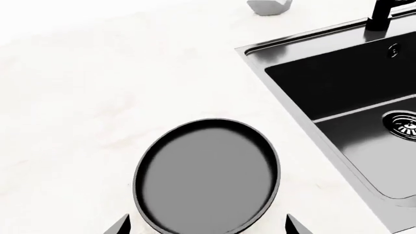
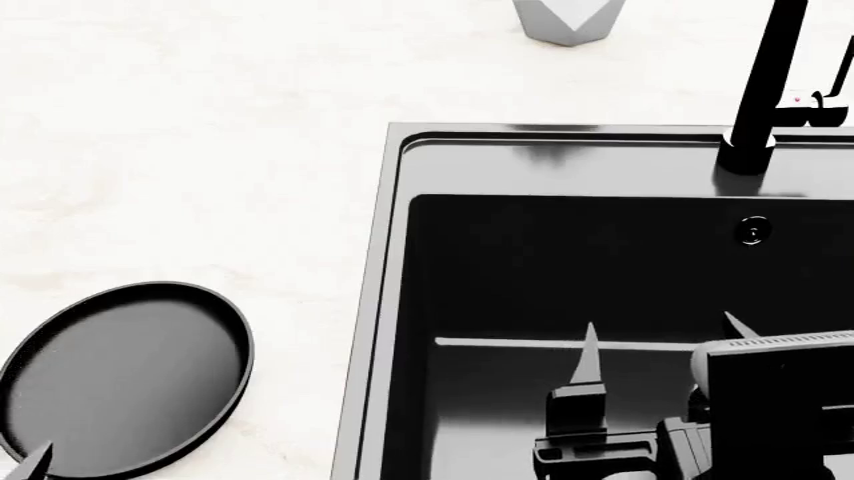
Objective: Pick the pan and sponge and place them into the sink. Then turn on the water.
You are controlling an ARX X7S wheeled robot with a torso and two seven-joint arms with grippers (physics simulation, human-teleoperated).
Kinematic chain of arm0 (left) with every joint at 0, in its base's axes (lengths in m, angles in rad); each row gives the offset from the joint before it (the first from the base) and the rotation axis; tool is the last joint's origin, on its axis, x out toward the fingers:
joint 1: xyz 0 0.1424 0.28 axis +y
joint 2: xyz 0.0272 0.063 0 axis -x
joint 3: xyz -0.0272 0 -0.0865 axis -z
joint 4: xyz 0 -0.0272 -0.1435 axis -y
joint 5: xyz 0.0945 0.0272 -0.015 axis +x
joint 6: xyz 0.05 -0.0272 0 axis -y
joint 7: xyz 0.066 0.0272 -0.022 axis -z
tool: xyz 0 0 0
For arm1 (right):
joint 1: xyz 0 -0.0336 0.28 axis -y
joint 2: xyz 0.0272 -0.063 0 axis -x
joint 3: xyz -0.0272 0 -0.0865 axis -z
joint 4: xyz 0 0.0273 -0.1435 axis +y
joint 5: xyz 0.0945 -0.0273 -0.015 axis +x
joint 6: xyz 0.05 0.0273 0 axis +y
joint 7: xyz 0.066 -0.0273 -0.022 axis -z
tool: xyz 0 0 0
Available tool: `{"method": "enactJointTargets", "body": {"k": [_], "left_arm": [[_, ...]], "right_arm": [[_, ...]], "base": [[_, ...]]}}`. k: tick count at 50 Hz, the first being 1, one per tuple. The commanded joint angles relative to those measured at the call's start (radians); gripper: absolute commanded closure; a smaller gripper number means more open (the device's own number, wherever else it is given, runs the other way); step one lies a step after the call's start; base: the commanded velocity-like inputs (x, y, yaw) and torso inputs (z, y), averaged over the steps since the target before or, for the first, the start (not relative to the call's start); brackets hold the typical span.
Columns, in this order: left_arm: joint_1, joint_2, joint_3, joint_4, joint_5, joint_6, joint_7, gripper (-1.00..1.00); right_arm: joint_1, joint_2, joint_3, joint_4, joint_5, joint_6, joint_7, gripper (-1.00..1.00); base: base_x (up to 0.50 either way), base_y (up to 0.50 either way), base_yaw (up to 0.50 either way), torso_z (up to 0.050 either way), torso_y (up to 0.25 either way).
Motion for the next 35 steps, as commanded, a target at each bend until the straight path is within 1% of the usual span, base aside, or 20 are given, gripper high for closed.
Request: {"method": "enactJointTargets", "body": {"k": [1,3,6,7,11,12,15,19,20,21,22,24,25,26,27,28,31,33,34,35], "left_arm": [[0.089,0.034,-0.041,-0.017,0.055,-0.014,0.009,-1.0],[0.106,0.041,-0.055,-0.019,0.067,-0.02,0.023,-1.0],[0.113,0.06,-0.017,-0.022,0.099,-0.017,-0.015,-1.0],[0.139,0.047,-0.067,-0.015,0.089,-0.027,0.023,-1.0],[0.118,0.102,0.02,-0.021,0.137,-0.023,-0.019,-1.0],[0.149,0.084,-0.031,-0.017,0.134,-0.031,0.014,-1.0],[0.177,0.094,-0.082,-0.016,0.183,-0.054,0.073,-1.0],[0.14,0.18,0.024,-0.035,0.277,-0.066,0.047,-1.0],[0.151,0.171,0.007,-0.039,0.275,-0.064,0.062,-1.0],[0.2,0.133,-0.075,-0.028,0.27,-0.073,0.131,-1.0],[0.209,0.135,-0.087,-0.029,0.287,-0.076,0.154,-1.0],[0.182,0.189,-0.021,-0.037,0.367,-0.088,0.156,-1.0],[0.184,0.18,-0.027,-0.043,0.384,-0.091,0.182,-1.0],[0.161,0.198,0.006,-0.054,0.398,-0.092,0.164,-1.0],[0.183,0.167,-0.037,-0.055,0.401,-0.089,0.209,-1.0],[0.156,0.194,0.008,-0.064,0.418,-0.092,0.181,-1.0],[0.189,0.181,-0.009,-0.06,0.465,-0.085,0.24,-1.0],[0.18,0.194,0.019,-0.072,0.509,-0.081,0.254,-1.0],[0.206,0.167,-0.016,-0.067,0.51,-0.073,0.294,-1.0],[0.197,0.173,0.0,-0.068,0.514,-0.074,0.288,-1.0]], "right_arm": [[-0.004,-0.003,0.015,-0.001,-0.007,0.0,-0.005,-1.0],[-0.01,-0.002,0.015,0.0,-0.01,-0.003,-0.006,-1.0],[-0.009,-0.003,0.015,0.002,-0.008,-0.004,-0.007,-1.0],[-0.007,-0.002,0.013,0.002,-0.008,-0.002,-0.006,-1.0],[-0.01,0.002,0.014,0.0,-0.005,0.0,-0.006,-1.0],[-0.012,0.002,0.016,0.0,-0.005,-0.001,-0.005,-1.0],[-0.016,-0.002,0.01,0.003,-0.011,-0.006,-0.007,-1.0],[-0.018,-0.003,0.003,0.009,-0.013,-0.003,-0.011,-1.0],[-0.018,-0.001,0.004,0.008,-0.012,-0.002,-0.009,-1.0],[-0.017,0.004,0.009,0.003,-0.004,0.003,-0.006,-1.0],[-0.018,0.006,0.012,0.0,-0.001,0.004,-0.003,-1.0],[-0.022,0.011,0.017,-0.006,0.003,0.008,0.002,-1.0],[-0.028,0.011,0.017,-0.006,0.002,0.005,0.001,-1.0],[-0.031,0.011,0.017,-0.005,0.0,0.003,0.001,-1.0],[-0.036,0.01,0.018,-0.004,-0.003,-0.002,-0.001,-1.0],[-0.038,0.01,0.018,-0.003,-0.003,-0.003,0.0,-1.0],[-0.039,0.009,0.017,-0.005,-0.006,-0.004,0.002,-1.0],[-0.038,0.012,0.019,-0.008,-0.003,-0.002,0.004,-1.0],[-0.036,0.016,0.023,-0.012,0.002,0.001,0.007,-1.0],[-0.034,0.018,0.025,-0.015,0.006,0.005,0.01,-1.0]], "base": [[0.0,0.0,0.0,0.0,0.0],[0.0,0.0,0.0,0.0,0.0],[0.0,0.0,0.0,0.0,0.0],[0.0,0.0,0.0,0.0,0.0],[0.0,0.0,0.0,0.0,0.0],[0.0,0.0,0.0,0.0,0.0],[0.0,0.0,0.0,0.0,0.0],[0.0,0.0,0.0,0.0,0.0],[0.0,0.0,0.0,0.0,0.0],[0.0,0.0,0.0,0.0,0.0],[0.0,0.0,0.0,0.0,0.0],[0.0,0.0,0.0,0.0,0.0],[0.0,0.0,0.0,0.0,0.0],[0.0,0.0,0.0,0.0,0.0],[0.0,0.0,0.0,0.0,0.0],[0.0,0.0,0.0,0.0,0.0],[0.0,0.0,0.0,0.0,0.0],[0.0,0.0,0.0,0.0,0.0],[0.0,0.0,0.0,0.0,0.0],[0.0,0.0,0.0,0.0,0.0]]}}
